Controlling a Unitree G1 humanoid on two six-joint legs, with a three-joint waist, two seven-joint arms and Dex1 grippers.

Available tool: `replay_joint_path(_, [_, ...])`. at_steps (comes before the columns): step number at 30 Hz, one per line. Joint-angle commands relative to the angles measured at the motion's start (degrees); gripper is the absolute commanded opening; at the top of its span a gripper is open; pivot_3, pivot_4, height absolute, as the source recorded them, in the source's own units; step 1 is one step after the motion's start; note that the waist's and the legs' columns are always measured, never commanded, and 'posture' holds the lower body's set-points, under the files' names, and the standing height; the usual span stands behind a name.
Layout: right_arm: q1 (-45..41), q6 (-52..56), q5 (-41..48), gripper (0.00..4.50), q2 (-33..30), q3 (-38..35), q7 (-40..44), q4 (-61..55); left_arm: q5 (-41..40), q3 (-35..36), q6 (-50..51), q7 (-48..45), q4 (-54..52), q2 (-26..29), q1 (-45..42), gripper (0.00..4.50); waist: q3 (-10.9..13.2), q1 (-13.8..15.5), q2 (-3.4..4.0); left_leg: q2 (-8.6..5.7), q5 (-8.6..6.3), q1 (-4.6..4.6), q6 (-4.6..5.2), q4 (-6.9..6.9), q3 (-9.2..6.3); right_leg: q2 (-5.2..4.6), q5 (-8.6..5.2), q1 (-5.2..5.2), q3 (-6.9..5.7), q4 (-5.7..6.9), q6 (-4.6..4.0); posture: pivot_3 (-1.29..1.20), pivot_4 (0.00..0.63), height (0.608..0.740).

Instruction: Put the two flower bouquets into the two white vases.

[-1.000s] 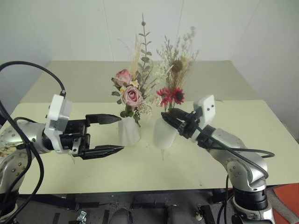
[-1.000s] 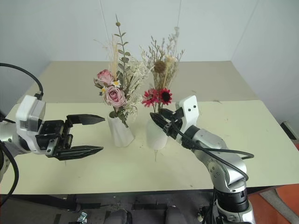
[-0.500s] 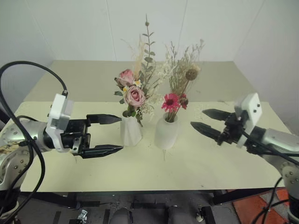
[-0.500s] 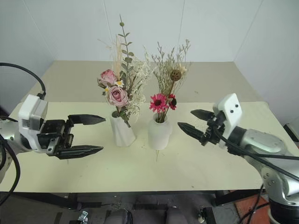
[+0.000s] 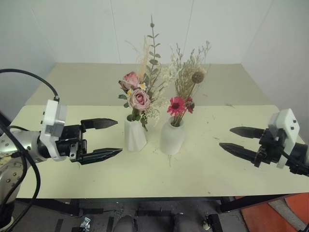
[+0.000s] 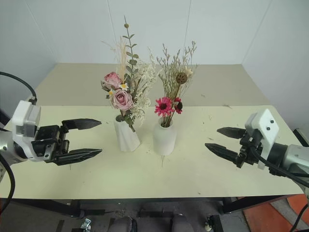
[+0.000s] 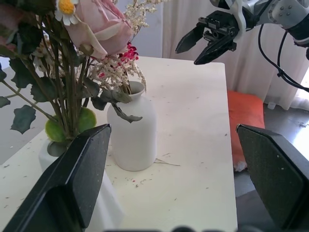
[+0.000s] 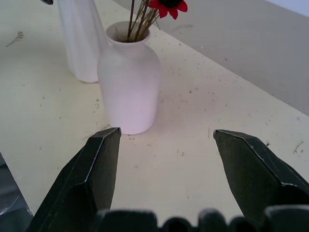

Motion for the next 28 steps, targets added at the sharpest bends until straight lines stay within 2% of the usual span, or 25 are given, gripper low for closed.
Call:
replay_joint_path(1, [0.08, -1.61, -0.32, 3.69, -0.95, -2.98, 0.05, -1.05, -1.01, 2.21, -0.39, 0.56, -1.94, 0.16, 0.6, 4.5, 0.0, -0.02, 0.0, 0.0, 0.0, 0.0, 0.0, 0.0, 0.0, 0.0, 0.0, 0.0, 0.0, 0.0, 0.0, 0.0, 0.15, 0.74])
replay_joint_path(15, [3.13, -1.54, -0.51, 3.69, -0.92, -5.85, 0.17, -2.78, -2.39, 2.53, -0.58, 1.37, -4.2, -1.24, 3.56, 4.5, 0.0, 0.03, 0.0, 0.0, 0.0, 0.01, 0.0, 0.0, 0.01, 0.0, 0.0, 0.01, 0.01, 0.0, 0.0, 0.0, 0.15, 0.74])
replay_joint_path(28, [7.91, -0.89, 0.74, 3.69, 0.82, -9.8, -1.16, -6.78, -2.49, 0.26, -0.3, 0.23, -2.59, -0.85, 1.06, 4.5, 0.0, 0.07, 0.0, -0.01, 0.0, 0.07, 0.0, 0.01, 0.02, 0.0, 0.0, 0.08, 0.01, 0.01, 0.0, 0.0, 0.15, 0.74])
